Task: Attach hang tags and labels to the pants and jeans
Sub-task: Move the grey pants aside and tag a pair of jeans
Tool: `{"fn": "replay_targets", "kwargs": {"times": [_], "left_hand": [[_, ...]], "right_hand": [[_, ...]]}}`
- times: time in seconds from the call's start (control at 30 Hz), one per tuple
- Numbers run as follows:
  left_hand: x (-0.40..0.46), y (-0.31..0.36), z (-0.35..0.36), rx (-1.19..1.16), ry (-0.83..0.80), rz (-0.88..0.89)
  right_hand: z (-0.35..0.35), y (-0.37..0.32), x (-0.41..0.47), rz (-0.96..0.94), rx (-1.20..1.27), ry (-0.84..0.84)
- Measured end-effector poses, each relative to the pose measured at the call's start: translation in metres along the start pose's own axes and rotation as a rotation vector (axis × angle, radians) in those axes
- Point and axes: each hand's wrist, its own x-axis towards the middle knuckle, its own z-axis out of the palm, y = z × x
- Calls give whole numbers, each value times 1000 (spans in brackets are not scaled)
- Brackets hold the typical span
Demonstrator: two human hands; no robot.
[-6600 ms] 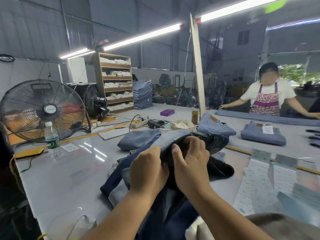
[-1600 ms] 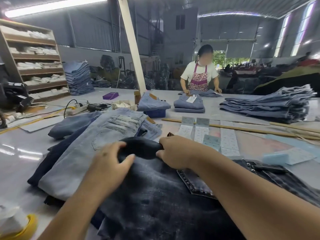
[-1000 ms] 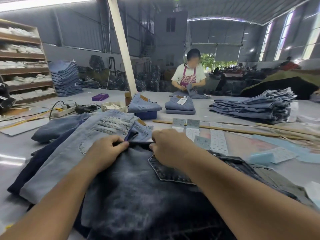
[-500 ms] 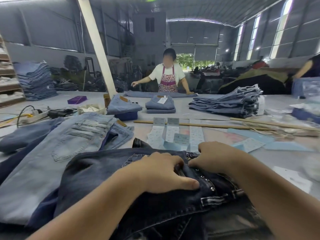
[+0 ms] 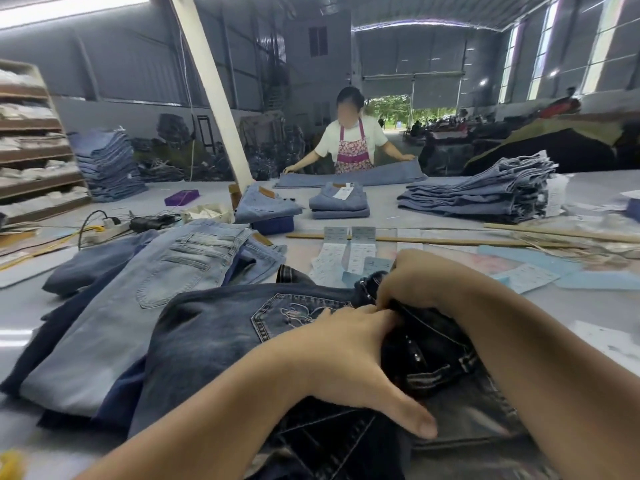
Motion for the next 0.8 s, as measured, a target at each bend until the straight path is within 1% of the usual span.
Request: {"fn": "replay_targets", "kwargs": {"times": [0.07, 0.1, 0.13, 0.23, 0.33, 0.37, 0.4, 0.47, 0.53, 0.57, 0.6, 0.63, 0.67, 0.7, 0.73, 0.77, 0.8], "left_hand": [[1, 5, 9, 195, 74, -18], [0, 6, 13, 234, 119, -7], [-1, 6, 13, 218, 153, 9], [-5, -3, 3, -34, 232, 8], [-7, -18, -8, -261, 358, -27], [-8, -23, -10, -345, 400, -30], [-8, -26, -11, -439, 429, -30], [-10, -34, -14, -619, 426, -45], [-15, -42, -18, -749, 404, -44], [-18, -46, -20, -828, 418, -36], [-20, -50, -21, -922, 470, -35], [-21, -54, -22, -1017, 554, -49], [-23, -56, -23, -1081, 663, -81], [-24, -58, -23, -1096, 773, -116], [-25, -60, -23, -1055, 871, -139], [-26, -60, -22, -968, 946, -148], [-27, -57, -21, -853, 1002, -153]], "right_hand": [[2, -6, 3, -13, 44, 25], [3, -6, 3, -17, 62, 28], [2, -3, 2, -10, 84, 19], [-5, 13, -2, -10, 111, 24], [-15, 27, -7, -10, 21, 86], [-19, 30, -10, 10, 22, 76], [-21, 32, -15, 45, 76, 27], [-26, 33, -25, 109, 273, -138], [-29, 31, -34, 77, 441, -258], [-30, 29, -37, 30, 510, -272], [-30, 27, -39, -34, 580, -255], [-32, 23, -41, -101, 651, -219], [-32, 20, -41, -162, 717, -177], [-32, 17, -42, -218, 768, -131], [-30, 15, -42, -271, 773, -63], [-27, 13, -42, -318, 716, 48], [-24, 13, -42, -352, 611, 197]]}}
